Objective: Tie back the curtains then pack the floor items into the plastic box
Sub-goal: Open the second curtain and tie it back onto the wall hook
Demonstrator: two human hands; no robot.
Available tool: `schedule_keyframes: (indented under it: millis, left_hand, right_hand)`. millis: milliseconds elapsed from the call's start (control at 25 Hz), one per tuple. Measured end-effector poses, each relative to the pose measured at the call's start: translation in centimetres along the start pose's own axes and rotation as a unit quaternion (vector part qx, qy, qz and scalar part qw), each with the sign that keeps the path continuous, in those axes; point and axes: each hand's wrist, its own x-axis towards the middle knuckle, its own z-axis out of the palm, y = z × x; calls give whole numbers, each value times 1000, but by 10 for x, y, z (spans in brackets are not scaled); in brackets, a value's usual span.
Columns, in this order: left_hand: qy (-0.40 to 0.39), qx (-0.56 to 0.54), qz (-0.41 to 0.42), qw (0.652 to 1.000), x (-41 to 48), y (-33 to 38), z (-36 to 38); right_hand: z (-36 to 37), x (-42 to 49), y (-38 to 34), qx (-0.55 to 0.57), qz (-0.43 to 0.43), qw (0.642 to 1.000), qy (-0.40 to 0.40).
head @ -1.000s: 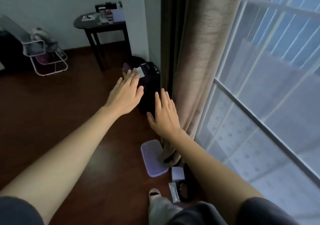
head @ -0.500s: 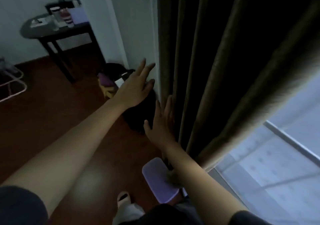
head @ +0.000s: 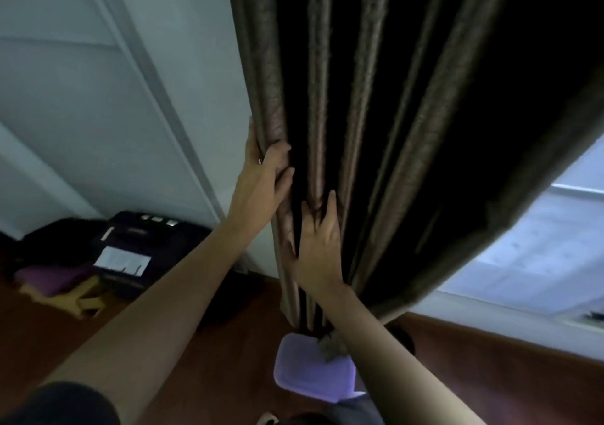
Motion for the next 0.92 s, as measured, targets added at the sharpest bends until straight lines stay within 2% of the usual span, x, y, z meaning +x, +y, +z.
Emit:
schedule_keyframes:
  millis: [80,240,360,520,640,920]
  left_hand:
    - [-16,-5,38,999,5,-7,2]
    - [-34,-32,-8,999,19,-37,-7]
    - [-151,-86,42,984,25,-61,-17]
    - [-161,-87,-13,983,32,-83,-29]
    - [-240,-123,15,963,20,-77,-32]
    - [-314,-82,50,945,17,-39,-27]
  right_hand:
    - [-8,8,-4,-11,25,1000,-9]
    - [-20,20,3,-29,19,998,-48]
    - [-10,13,8,-36,17,995,-87]
    - [17,-7,10,-26,10,991,-129]
    - [23,-12,10,-35,10,990,-133]
    - [29,-10,3,-52,-28,986,-159]
